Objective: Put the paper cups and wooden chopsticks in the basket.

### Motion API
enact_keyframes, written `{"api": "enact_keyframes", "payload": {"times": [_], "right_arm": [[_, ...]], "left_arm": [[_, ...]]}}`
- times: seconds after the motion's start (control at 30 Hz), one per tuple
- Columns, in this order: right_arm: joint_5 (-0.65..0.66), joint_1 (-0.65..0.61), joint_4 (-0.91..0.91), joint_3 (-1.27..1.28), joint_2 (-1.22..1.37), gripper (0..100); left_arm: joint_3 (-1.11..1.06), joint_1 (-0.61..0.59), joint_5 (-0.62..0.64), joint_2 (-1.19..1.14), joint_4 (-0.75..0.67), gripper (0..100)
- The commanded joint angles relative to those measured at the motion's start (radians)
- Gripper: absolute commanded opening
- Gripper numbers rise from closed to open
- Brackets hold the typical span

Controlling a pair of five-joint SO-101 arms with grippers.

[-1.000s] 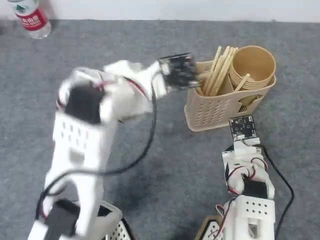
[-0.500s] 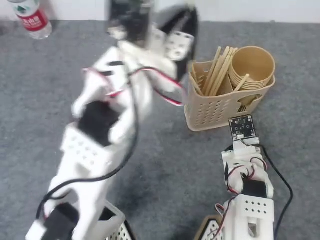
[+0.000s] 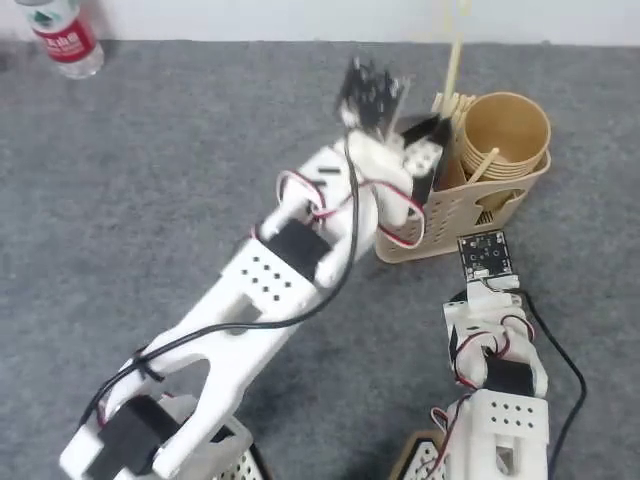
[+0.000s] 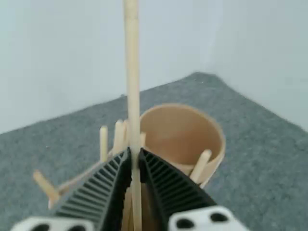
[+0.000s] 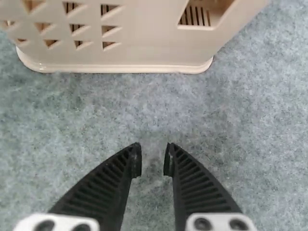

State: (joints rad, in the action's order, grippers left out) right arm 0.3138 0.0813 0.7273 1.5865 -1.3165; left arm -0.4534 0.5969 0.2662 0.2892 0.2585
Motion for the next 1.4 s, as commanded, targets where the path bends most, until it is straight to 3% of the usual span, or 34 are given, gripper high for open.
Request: {"api": "enact_keyframes", "payload": {"times": [0.0,0.1,0.27,0.37,0.5,0.6,0.7,0.83,1.0,1.17,1.37], "right_arm": [[0.012,-0.005,-0.016,-0.006,-0.010,9.7],[0.012,-0.005,-0.016,-0.006,-0.010,9.7],[0.009,-0.001,-0.018,-0.008,-0.010,10.2],[0.006,-0.001,-0.013,-0.012,-0.010,10.2],[0.008,0.002,-0.012,-0.014,-0.010,10.2],[-0.005,0.065,0.001,-0.046,-0.010,10.2],[-0.109,0.160,0.117,-0.170,-0.010,10.2],[-0.153,0.209,0.311,-0.381,-0.007,10.2],[-0.071,0.186,0.464,-0.589,0.001,11.2],[-0.034,0.189,0.624,-0.867,0.067,21.4],[0.000,0.189,0.803,-1.335,0.364,21.5]], "left_arm": [[-0.097,-0.018,0.008,0.018,-0.104,11],[-0.093,-0.023,0.008,0.084,0.038,18],[-0.035,-0.028,-0.002,0.249,0.264,18],[-0.030,-0.106,-0.095,0.364,0.411,18],[-0.074,-0.370,-0.175,0.500,0.635,18],[-0.186,-0.603,-0.176,0.591,0.723,18],[-0.389,-0.773,-0.176,0.667,0.723,18],[-0.705,-0.870,-0.172,0.772,0.600,18],[-0.877,-0.875,-0.169,0.947,0.552,18],[-1.043,-0.878,-0.176,1.114,0.557,17],[-1.153,-0.878,-0.319,1.287,0.572,2]]}}
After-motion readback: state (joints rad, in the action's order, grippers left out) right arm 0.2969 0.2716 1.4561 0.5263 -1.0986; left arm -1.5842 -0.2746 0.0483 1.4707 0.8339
